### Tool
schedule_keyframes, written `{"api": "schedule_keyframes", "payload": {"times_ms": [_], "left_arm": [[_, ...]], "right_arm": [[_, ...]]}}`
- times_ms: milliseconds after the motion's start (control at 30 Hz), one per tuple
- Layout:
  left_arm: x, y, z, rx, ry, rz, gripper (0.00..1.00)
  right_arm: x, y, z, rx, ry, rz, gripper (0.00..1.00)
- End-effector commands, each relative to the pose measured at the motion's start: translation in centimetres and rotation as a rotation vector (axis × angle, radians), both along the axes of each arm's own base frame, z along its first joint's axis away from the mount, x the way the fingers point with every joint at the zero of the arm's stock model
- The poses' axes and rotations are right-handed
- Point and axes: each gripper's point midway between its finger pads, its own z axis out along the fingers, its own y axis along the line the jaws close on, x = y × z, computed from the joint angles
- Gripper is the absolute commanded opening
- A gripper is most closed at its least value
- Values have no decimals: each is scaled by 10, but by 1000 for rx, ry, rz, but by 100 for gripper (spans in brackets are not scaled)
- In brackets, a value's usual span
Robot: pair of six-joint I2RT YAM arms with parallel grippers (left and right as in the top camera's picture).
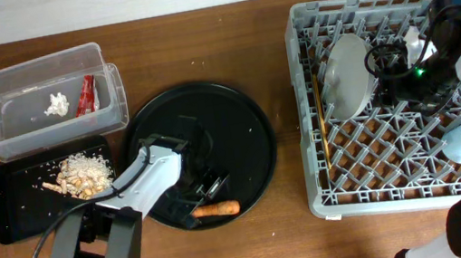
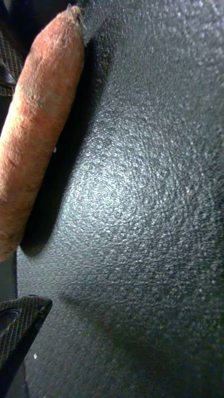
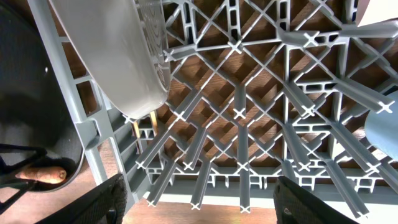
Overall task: Sort waste into correct bins and load items into the dishwasher rack
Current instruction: 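Move the left gripper down to the carrot and grasp it, then carry the carrot to the black rectangular tray and release it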
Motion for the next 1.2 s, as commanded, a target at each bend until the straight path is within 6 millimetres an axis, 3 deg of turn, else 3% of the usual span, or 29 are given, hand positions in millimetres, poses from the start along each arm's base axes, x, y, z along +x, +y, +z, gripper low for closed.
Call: {"api": "schedule_keyframes", "payload": {"times_ms": [0,67,233,333,500,600,700,767,900,1000,1100,1167], "left_arm": [[19,0,-2,10,-93,-3,99],[34,1,-3,25,-158,-1,93],[47,2,-4,42,-220,3,49],[52,5,-4,58,-239,4,35],[54,9,-4,83,-253,6,23],[55,9,-4,83,-253,7,22],[54,7,-4,68,-248,6,11],[54,5,-1,58,-254,6,11],[63,5,25,43,-341,6,8],[76,15,63,72,-493,-51,5],[83,40,98,118,-606,-63,3],[82,76,115,204,-638,-10,1]], "right_arm": [[2,3,9,3,-35,15,75],[2,3,9,3,-35,15,75],[1,3,9,3,-34,15,75],[1,3,9,3,-34,15,75],[1,3,9,3,-34,15,75],[1,3,9,4,-33,15,75],[1,3,9,4,-33,15,75],[1,3,9,4,-32,15,75],[1,2,9,-2,-30,14,75],[0,1,9,-7,-28,13,75],[0,1,9,-7,-28,13,75],[0,1,9,-7,-28,13,75]]}}
